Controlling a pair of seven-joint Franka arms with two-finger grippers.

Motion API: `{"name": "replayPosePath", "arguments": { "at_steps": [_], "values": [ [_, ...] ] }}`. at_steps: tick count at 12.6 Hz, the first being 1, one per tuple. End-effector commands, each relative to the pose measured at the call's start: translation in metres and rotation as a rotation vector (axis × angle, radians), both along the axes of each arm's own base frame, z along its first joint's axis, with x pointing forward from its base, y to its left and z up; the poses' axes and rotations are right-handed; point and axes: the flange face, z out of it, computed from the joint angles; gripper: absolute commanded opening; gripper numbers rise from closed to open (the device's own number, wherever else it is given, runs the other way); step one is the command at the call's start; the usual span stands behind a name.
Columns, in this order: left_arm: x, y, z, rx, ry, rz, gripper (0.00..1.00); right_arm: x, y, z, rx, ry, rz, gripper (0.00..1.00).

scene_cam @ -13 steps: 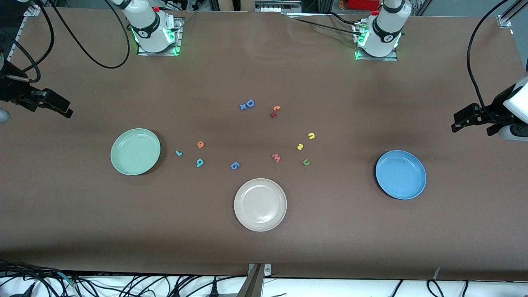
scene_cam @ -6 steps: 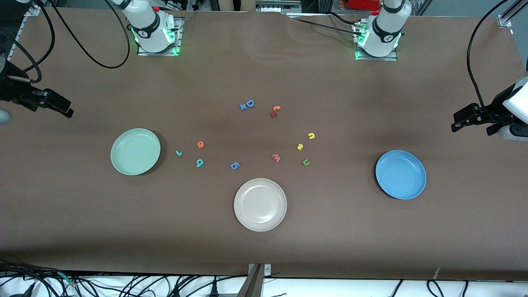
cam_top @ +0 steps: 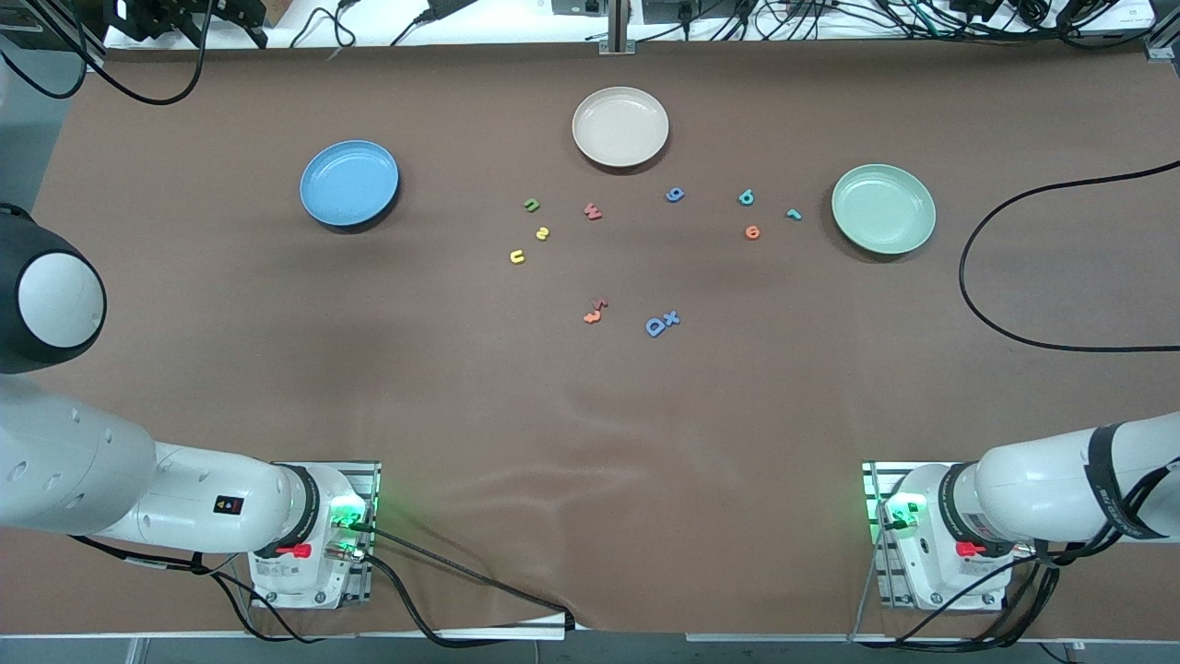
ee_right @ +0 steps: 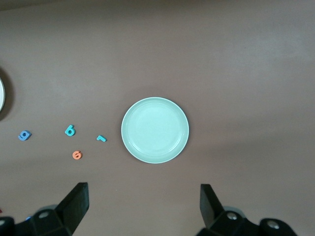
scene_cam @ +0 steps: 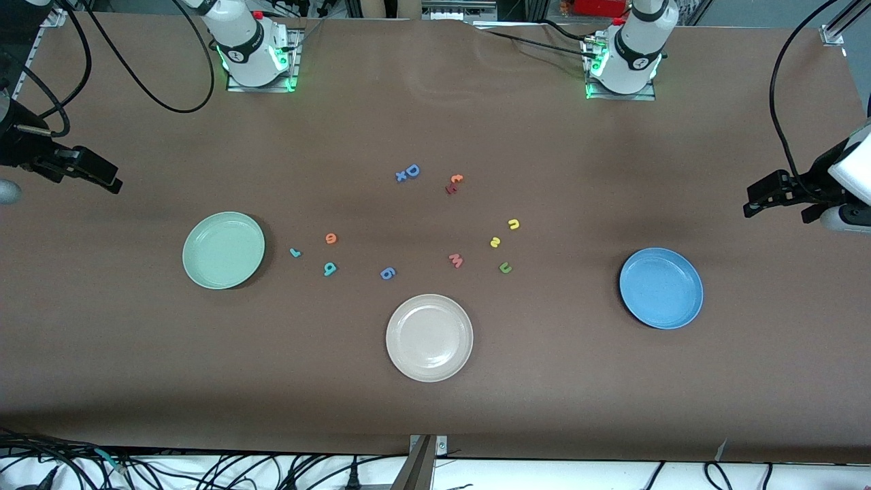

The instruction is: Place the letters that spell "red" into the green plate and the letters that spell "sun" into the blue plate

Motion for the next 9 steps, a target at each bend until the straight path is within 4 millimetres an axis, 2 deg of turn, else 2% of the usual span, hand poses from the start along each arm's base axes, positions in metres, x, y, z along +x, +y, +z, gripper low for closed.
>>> {"name": "replayPosePath", "arguments": {
  "at_steps": [1, 9],
  "values": [
    [-0.0085, -0.0020, 0.0040, -0.002, 0.001, -0.014, 1.00, -0.0031, -0.0007, -0.0015, -0.015, 0.009, -0.009, 1.00],
    [-0.0089, -0.0027, 0.0031, -0.002, 0.033, -0.018, 1.00, -0.0030, -0.0008, -0.0053, -0.017, 0.016, -0.007, 1.00]
  ]
}}
